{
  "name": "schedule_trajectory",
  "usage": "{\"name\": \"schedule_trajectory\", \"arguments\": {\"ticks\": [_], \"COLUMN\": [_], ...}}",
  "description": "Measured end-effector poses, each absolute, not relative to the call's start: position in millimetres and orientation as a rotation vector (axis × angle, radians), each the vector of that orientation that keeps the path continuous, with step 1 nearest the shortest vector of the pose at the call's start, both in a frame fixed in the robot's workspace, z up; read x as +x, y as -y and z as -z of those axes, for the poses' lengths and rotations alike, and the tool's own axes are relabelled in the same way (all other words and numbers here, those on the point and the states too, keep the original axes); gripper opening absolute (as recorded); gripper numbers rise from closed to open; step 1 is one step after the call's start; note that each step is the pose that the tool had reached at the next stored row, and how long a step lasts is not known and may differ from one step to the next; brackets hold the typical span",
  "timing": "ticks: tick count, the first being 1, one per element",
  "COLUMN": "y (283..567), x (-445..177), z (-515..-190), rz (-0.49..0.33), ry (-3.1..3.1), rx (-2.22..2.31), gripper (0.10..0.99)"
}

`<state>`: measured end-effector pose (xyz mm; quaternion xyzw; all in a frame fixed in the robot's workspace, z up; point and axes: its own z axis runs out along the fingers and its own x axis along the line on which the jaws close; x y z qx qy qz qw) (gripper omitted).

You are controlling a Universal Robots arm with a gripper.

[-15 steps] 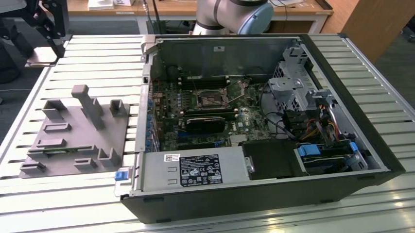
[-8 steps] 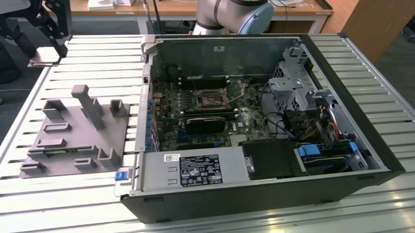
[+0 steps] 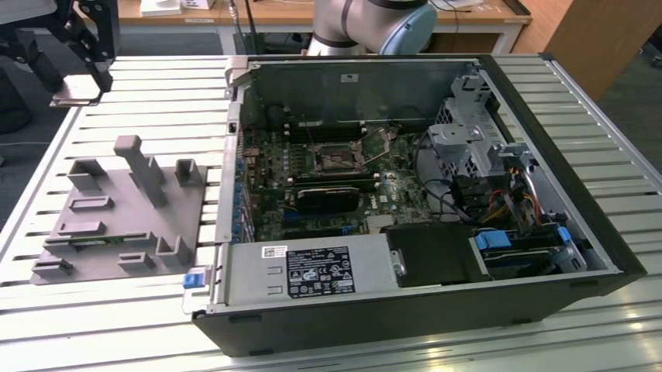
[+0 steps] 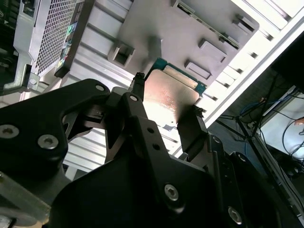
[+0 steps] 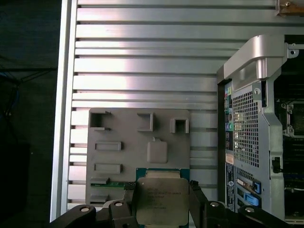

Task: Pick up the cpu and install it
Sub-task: 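Pick up the cpu and move it towards the insertion slot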

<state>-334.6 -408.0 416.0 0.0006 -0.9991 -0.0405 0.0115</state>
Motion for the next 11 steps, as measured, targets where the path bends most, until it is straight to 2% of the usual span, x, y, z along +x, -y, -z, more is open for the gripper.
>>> {"name": "schedule_trajectory", "arguments": {"ticks": [11], "y": [408.0], "x": [-327.2], "z": [-416.1], "rz": [0.126], "ry": [3.116], "rx": [0.002], "gripper": [0.533]}}
